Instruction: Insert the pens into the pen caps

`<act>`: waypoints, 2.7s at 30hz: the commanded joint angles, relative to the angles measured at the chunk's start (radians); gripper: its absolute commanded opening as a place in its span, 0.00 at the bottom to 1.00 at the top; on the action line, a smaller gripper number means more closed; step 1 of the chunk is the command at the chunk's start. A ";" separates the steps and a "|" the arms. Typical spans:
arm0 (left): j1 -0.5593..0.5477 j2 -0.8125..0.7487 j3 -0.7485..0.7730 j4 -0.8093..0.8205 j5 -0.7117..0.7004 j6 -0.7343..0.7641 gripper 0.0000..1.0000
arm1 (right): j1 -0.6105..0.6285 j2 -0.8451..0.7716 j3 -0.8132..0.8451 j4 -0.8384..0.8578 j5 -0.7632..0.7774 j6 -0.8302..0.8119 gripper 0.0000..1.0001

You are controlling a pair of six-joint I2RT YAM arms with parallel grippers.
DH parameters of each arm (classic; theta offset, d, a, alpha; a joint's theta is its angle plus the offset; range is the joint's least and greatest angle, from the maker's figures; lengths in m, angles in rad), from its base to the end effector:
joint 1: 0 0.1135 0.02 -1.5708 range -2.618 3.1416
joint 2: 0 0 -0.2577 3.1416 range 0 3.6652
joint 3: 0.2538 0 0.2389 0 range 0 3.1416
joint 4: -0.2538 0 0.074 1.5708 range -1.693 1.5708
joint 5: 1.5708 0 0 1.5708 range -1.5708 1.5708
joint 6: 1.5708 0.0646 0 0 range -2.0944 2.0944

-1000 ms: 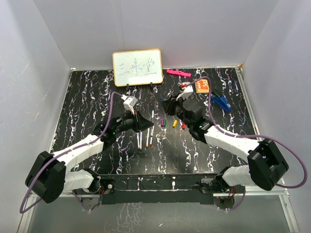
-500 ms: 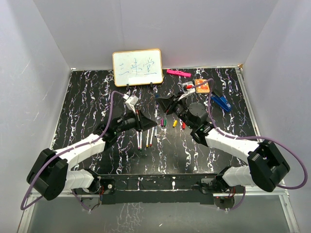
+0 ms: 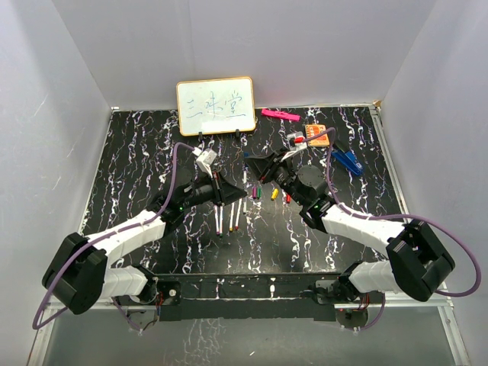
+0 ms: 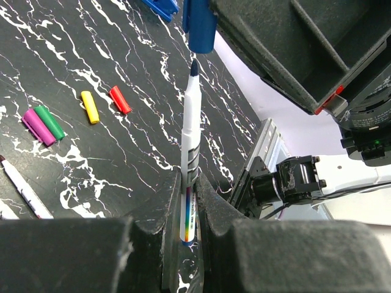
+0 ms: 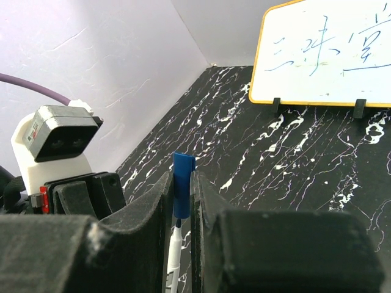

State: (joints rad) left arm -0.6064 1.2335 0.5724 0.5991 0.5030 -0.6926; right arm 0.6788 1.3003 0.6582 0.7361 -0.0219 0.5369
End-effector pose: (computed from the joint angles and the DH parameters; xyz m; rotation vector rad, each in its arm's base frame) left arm 0.2160 -0.1877 0.2540 0.3508 1.7869 -1.3684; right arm 0.2406 0.1959 0.2844 -0.1292 1.5533 0.9919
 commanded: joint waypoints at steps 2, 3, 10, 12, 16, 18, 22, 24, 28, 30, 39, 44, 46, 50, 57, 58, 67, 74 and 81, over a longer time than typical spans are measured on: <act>-0.010 0.009 0.019 0.062 0.003 -0.009 0.00 | 0.000 -0.020 0.004 0.075 0.004 0.012 0.00; -0.010 0.009 0.018 0.064 0.004 -0.009 0.00 | -0.001 -0.019 0.002 0.075 0.003 0.013 0.00; -0.012 0.012 0.016 0.059 0.000 -0.005 0.00 | -0.001 -0.009 -0.003 0.083 0.001 0.021 0.00; -0.014 0.009 0.014 0.061 0.000 -0.006 0.00 | -0.001 -0.009 -0.006 0.083 -0.001 0.021 0.00; -0.013 0.006 0.016 0.058 -0.003 -0.004 0.00 | 0.000 -0.009 -0.012 0.085 -0.001 0.016 0.00; -0.013 0.004 0.017 0.057 -0.005 -0.001 0.00 | 0.001 -0.007 -0.014 0.085 0.002 0.015 0.00; -0.013 0.002 0.018 0.048 -0.015 0.005 0.00 | 0.001 -0.006 -0.018 0.084 0.002 0.014 0.00; -0.013 0.004 0.019 0.048 -0.015 0.005 0.00 | 0.000 -0.007 -0.021 0.084 0.003 0.014 0.00; -0.013 0.010 0.022 0.048 -0.012 0.006 0.00 | 0.000 -0.002 -0.025 0.085 0.001 0.012 0.00; -0.013 0.013 0.025 0.047 -0.010 0.007 0.00 | 0.001 0.001 -0.026 0.090 -0.002 0.014 0.00; -0.013 0.022 0.028 0.064 -0.014 -0.002 0.00 | 0.001 0.010 -0.037 0.107 -0.014 0.030 0.00; -0.013 0.028 0.028 0.083 -0.008 -0.009 0.00 | 0.002 0.009 -0.051 0.109 -0.018 0.034 0.00; -0.013 0.024 0.029 0.081 -0.013 -0.008 0.00 | 0.002 0.007 -0.058 0.109 -0.017 0.036 0.00; -0.014 0.013 0.019 0.085 -0.033 -0.008 0.00 | 0.001 0.008 -0.070 0.112 -0.026 0.049 0.00; -0.013 -0.006 -0.025 0.182 -0.098 -0.071 0.00 | 0.008 0.030 -0.103 0.151 -0.068 0.088 0.00; -0.014 -0.008 -0.035 0.211 -0.108 -0.086 0.00 | 0.009 0.033 -0.106 0.153 -0.073 0.089 0.00; -0.013 -0.040 -0.073 0.345 -0.176 -0.113 0.00 | 0.019 0.061 -0.105 0.138 -0.100 0.112 0.00; -0.013 -0.110 -0.052 0.295 -0.262 -0.032 0.00 | 0.030 0.087 -0.089 0.073 -0.127 0.107 0.00; -0.012 -0.123 -0.025 0.279 -0.314 0.020 0.00 | 0.063 0.113 -0.061 -0.035 -0.124 0.076 0.00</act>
State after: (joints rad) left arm -0.6289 1.1694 0.4801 0.7395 0.2958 -0.7246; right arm 0.7059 1.3792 0.5949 0.8761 -0.0910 0.6552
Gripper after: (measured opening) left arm 0.090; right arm 0.125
